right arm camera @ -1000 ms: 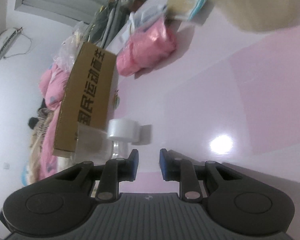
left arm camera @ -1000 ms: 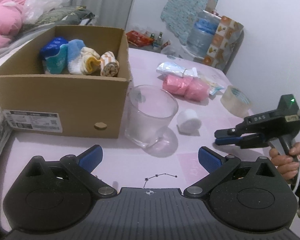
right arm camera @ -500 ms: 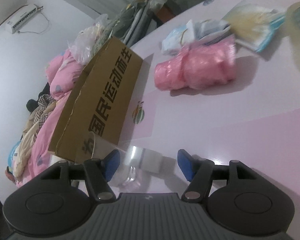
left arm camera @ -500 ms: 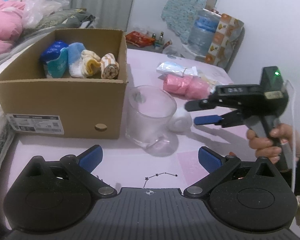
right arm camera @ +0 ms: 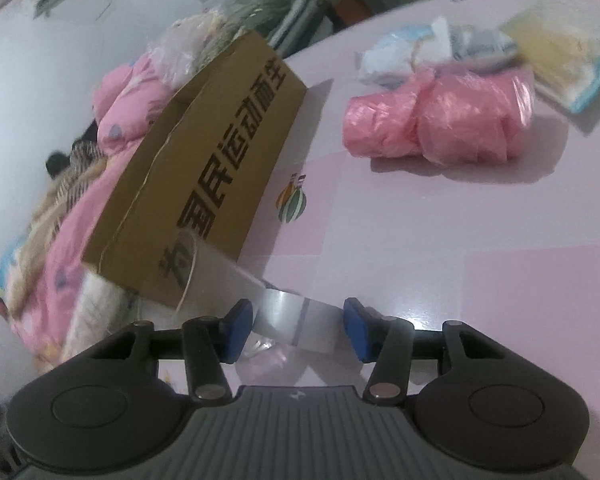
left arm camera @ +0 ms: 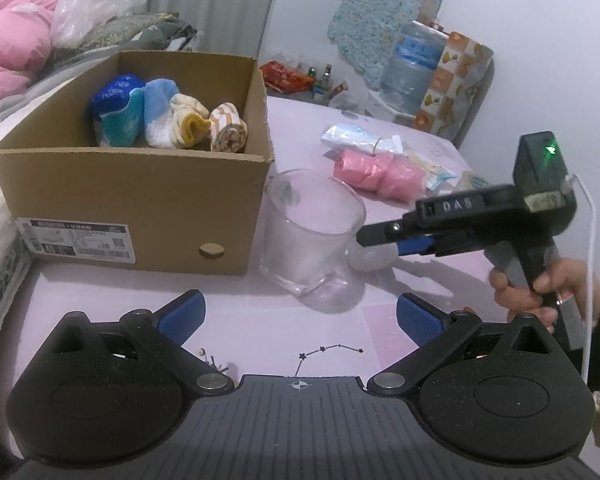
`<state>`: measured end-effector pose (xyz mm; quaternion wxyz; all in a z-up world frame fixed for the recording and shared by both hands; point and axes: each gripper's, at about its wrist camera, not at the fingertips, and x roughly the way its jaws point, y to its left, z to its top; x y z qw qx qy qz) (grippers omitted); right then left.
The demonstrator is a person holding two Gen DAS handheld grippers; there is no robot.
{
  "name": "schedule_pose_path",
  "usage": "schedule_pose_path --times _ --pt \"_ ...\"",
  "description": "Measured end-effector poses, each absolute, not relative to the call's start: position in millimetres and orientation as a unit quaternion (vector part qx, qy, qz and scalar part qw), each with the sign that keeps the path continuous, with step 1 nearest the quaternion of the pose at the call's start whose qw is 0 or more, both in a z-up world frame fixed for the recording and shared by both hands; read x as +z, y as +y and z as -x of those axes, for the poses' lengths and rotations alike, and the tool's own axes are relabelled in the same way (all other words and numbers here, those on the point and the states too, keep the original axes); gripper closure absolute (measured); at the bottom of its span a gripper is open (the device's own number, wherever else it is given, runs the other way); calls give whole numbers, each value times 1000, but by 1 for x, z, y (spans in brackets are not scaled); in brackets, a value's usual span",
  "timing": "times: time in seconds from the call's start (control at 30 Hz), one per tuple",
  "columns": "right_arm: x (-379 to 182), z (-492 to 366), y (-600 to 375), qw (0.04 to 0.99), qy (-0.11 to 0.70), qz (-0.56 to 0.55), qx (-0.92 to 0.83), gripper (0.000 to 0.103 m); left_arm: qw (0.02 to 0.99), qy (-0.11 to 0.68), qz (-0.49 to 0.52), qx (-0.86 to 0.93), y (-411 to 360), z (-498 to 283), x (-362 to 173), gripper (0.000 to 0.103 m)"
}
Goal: Organize soft objects
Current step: 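Grasp the white tape roll with the left tool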
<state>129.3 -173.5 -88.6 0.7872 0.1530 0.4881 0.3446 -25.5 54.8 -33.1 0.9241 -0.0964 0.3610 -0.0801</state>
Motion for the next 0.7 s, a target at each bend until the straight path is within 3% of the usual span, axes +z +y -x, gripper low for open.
schedule_pose_path --times 0.37,0.7 --pt "-70 -57 -151 844 386 105 358 45 924 360 103 -81 59 25 -35 1" --pt "-64 -37 -164 856 351 124 358 45 921 367 92 -94 49 18 -39 1"
